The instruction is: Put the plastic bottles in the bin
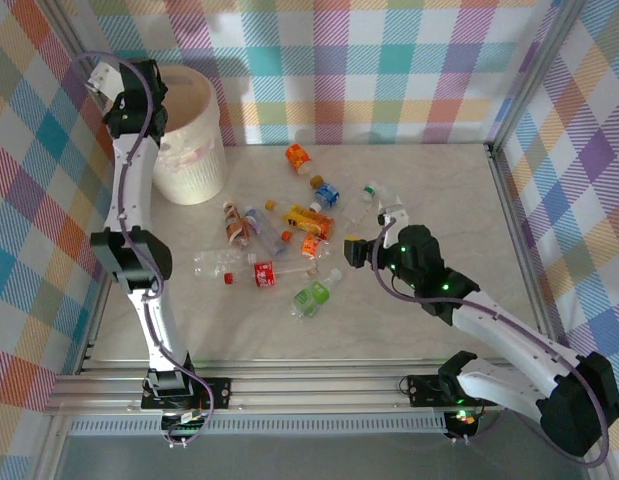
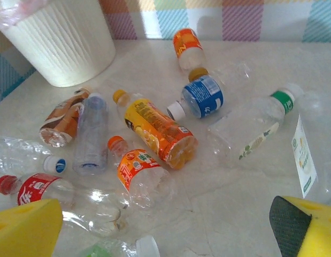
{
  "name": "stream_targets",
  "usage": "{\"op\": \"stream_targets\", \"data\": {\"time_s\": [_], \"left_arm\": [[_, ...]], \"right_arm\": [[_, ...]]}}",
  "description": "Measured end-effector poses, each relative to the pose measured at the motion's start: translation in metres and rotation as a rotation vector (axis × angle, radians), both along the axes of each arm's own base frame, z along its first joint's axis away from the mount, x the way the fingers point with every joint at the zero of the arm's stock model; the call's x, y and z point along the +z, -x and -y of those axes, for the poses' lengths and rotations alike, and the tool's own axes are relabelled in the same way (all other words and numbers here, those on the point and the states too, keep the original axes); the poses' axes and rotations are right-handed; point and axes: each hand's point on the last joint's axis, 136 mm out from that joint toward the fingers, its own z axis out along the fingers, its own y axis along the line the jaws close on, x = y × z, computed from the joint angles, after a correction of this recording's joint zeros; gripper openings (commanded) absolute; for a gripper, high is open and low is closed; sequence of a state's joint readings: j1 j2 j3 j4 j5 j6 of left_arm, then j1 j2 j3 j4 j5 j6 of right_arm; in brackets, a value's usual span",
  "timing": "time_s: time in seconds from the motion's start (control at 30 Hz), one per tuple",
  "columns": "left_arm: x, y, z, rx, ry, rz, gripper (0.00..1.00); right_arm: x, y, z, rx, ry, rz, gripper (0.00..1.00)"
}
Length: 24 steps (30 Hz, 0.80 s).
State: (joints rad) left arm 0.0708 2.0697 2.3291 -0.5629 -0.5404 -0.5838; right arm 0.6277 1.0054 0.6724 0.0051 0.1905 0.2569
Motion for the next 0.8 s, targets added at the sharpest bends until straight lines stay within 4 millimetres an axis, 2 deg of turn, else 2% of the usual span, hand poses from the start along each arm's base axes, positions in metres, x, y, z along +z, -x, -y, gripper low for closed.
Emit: {"op": "stream_targets", "data": {"time_s": [0.1, 0.23, 0.37, 0.5, 0.6, 0.8], "left_arm": [[0.005, 0.017, 0.021, -0.11, 0.063, 0.054, 1.0], [0.016, 0.039, 0.05, -0.263, 0.137, 0.144, 1.0], [0.028, 0.05, 0.081, -0.43, 0.203, 0.221, 1.0], [0.027, 0.063, 0.115, -0.603, 0.291, 0.267, 1.0], [0.013, 0.075, 0.141, -0.721, 0.368, 0.269, 1.0], [-0.039, 0.119, 0.183, -0.872, 0.472, 0.172, 1.0]], "right_arm": [[-0.005, -0.011, 0.01, -0.068, -0.011, -0.058, 1.0], [-0.017, -0.025, 0.034, -0.179, -0.037, -0.133, 1.0], [-0.031, -0.033, 0.058, -0.263, -0.042, -0.203, 1.0], [-0.036, -0.044, 0.076, -0.3, -0.056, -0.256, 1.0], [-0.038, -0.055, 0.084, -0.305, -0.051, -0.284, 1.0], [-0.053, -0.071, 0.091, -0.26, 0.031, -0.321, 1.0]]}}
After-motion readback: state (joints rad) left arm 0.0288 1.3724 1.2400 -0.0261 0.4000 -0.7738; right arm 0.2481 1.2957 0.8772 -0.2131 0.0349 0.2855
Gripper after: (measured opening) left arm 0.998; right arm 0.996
